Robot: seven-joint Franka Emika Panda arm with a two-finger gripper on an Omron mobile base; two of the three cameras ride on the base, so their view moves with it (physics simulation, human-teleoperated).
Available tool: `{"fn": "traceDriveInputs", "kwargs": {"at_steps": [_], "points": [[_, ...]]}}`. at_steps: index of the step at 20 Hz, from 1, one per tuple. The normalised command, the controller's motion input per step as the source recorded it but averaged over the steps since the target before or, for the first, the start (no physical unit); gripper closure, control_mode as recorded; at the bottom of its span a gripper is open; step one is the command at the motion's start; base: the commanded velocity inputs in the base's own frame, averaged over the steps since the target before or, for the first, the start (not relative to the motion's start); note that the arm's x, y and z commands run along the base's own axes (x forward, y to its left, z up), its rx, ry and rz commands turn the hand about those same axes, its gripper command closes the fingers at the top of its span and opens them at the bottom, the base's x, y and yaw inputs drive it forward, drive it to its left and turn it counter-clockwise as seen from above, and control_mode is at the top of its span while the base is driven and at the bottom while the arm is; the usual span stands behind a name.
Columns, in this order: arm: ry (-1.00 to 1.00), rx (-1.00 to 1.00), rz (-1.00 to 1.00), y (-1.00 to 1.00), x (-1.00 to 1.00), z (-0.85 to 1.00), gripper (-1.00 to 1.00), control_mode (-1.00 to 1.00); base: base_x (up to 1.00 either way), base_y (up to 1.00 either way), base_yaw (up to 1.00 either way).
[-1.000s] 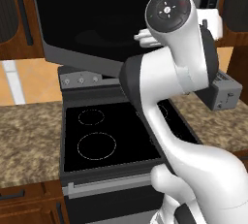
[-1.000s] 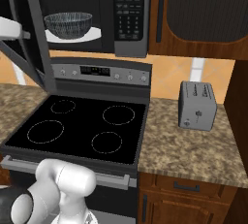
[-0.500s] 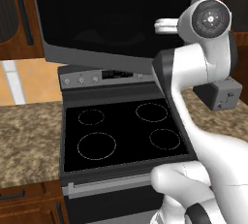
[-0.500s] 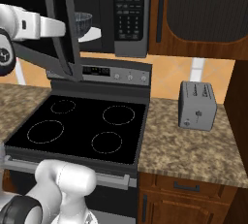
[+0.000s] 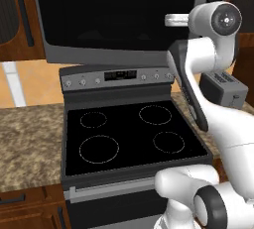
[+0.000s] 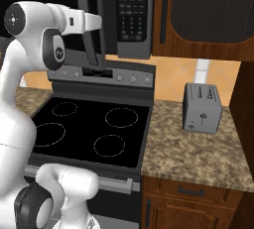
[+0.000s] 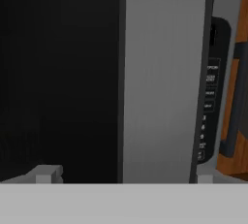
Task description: Open the microwave, place the bowl with waffle inside the microwave, then close the microwave door and turn it on.
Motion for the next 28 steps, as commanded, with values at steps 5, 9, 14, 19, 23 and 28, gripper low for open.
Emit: {"fn": "traceDriveInputs", "kwargs": {"at_steps": [5,9,14,19,23,28], "points": [[0.0,0.0,0.04,0.0,0.5,0.0,-1.0,-1.0,0.0,0.0,0.0],[0.0,0.0,0.0,0.0,0.54,0.0,-1.0,-1.0,0.0,0.0,0.0],[0.0,0.0,0.0,0.0,0.82,-0.04,-1.0,-1.0,0.0,0.0,0.0],[0.0,0.0,0.0,0.0,0.8,0.0,-1.0,-1.0,0.0,0.0,0.0],[0.0,0.0,0.0,0.0,0.79,-0.01,-1.0,-1.0,0.0,0.0,0.0],[-0.02,0.0,0.02,-0.04,0.3,-0.05,-1.0,-1.0,0.0,0.0,0.0]]}}
